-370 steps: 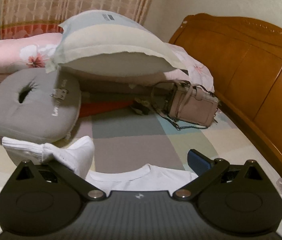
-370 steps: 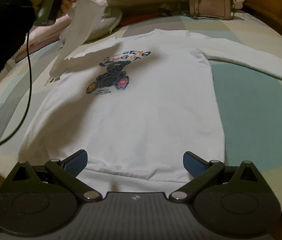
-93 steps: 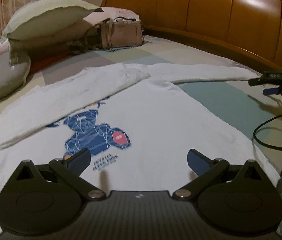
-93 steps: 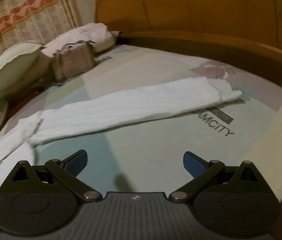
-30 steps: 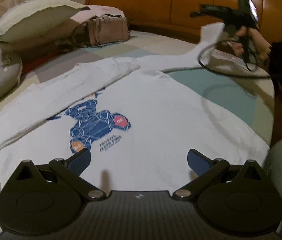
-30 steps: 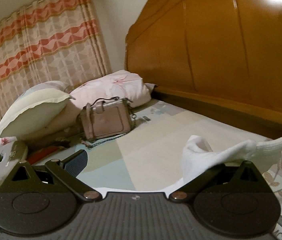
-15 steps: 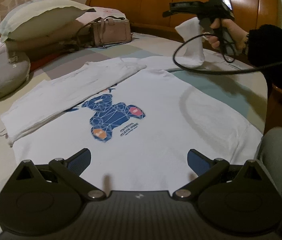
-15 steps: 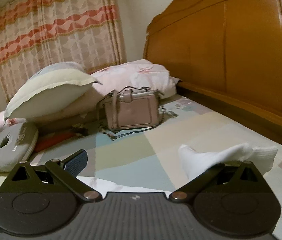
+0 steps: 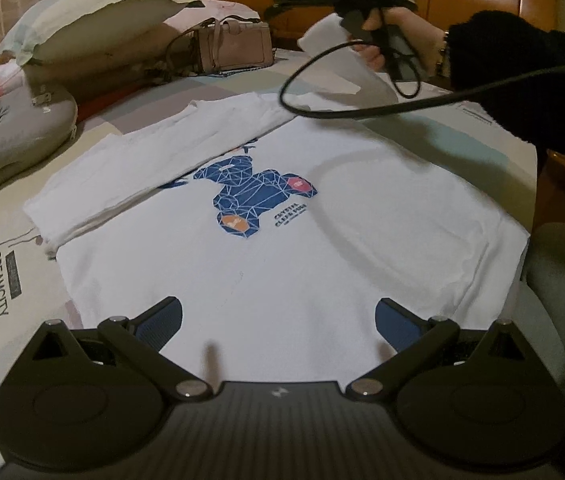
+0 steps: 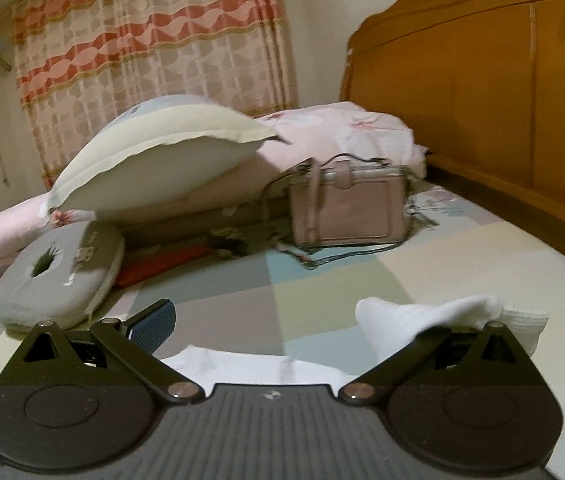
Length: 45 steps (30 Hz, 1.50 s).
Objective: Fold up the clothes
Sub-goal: 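Carry the gripped sleeve across the sweatshirt chest with the right gripper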
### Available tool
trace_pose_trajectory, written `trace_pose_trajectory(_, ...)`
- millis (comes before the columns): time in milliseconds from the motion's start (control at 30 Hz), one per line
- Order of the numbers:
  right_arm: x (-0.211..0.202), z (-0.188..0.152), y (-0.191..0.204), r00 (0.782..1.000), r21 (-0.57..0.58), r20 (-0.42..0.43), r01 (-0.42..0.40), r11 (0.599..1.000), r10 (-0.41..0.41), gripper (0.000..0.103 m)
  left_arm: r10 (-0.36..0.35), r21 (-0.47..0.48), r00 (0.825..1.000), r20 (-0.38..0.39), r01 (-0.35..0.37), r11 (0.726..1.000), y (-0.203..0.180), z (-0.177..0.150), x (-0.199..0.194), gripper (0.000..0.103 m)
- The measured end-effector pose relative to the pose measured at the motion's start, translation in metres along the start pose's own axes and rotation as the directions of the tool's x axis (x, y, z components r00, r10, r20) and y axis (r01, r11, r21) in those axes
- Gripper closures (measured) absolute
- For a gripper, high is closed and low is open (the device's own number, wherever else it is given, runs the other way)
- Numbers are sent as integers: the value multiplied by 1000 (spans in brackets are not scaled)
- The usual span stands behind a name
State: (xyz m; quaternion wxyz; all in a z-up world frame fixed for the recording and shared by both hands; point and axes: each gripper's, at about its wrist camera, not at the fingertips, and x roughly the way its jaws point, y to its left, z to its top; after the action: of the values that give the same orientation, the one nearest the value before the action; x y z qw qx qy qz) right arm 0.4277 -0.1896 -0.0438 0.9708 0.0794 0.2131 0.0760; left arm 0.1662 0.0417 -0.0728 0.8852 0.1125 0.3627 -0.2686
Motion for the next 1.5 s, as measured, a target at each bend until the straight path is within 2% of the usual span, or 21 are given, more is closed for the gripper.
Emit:
trace_pose_trajectory(200, 21, 3, 35, 999, -41, -17, -47, 998, 46, 0, -6, -23, 1000, -7, 6, 1000, 3, -7, 0, 1)
trace_pose_trajectory(500, 37, 2, 91, 988, -55, -23, -157, 986, 155, 0, -10, -49, 1000, -19, 9, 999, 3, -13, -4, 1)
trace_pose_trajectory(933, 30, 3, 158, 956, -97, -23, -294, 951, 293, 0, -3, -93, 999, -41, -1, 996, 1, -24, -8, 1)
trace_pose_trajectory(1167, 34, 1, 187, 939, -109, -46, -343, 933, 340, 0, 7, -107, 999, -46, -12, 994, 0, -29, -14, 1)
trace_pose_trajectory(1500, 33, -15, 233, 904, -144, -96, -426, 893, 416, 0, 21, -125, 999, -51, -27, 992, 2, -34, -22, 1)
